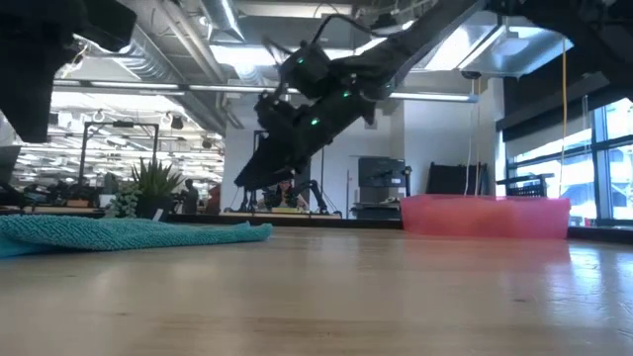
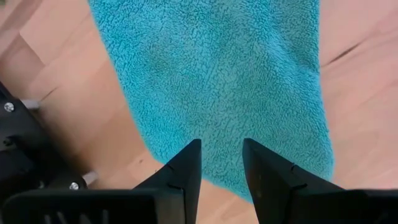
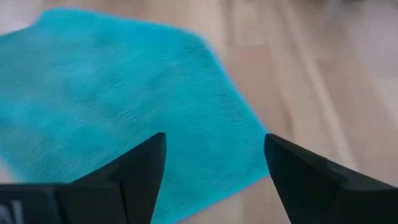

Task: Roll microfiber towels into tight, uniform cylinder then place into a basket
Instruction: Fold the blue microfiber towel

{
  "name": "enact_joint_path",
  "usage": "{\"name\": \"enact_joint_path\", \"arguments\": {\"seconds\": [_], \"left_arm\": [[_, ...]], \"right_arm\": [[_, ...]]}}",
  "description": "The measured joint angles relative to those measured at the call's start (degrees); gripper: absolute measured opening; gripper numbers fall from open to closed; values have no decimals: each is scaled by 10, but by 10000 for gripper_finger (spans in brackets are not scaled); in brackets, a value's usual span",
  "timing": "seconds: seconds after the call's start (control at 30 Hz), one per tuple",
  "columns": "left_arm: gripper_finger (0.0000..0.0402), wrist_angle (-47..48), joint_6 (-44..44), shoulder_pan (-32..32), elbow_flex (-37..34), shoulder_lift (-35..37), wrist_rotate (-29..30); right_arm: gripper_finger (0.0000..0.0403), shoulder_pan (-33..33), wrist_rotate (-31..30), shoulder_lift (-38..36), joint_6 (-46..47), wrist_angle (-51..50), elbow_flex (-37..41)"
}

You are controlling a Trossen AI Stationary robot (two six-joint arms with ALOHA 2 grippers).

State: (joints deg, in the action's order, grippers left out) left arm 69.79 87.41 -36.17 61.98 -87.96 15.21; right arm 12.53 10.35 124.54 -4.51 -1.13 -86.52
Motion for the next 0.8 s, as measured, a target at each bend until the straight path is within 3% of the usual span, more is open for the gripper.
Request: {"name": "enact_joint_path", "arguments": {"seconds": [0.3,0.43,0.57,0.8], "left_arm": [[111,0,61,-43,0,0,29],[109,-2,86,-55,0,0,38],[111,-3,101,-64,0,0,38],[111,-5,126,-72,0,0,38]], "right_arm": [[272,23,-20,74,92,-16,-95],[272,26,-64,93,109,-47,-120],[272,26,-107,98,104,-75,-125],[272,30,-107,98,108,-79,-125]]}}
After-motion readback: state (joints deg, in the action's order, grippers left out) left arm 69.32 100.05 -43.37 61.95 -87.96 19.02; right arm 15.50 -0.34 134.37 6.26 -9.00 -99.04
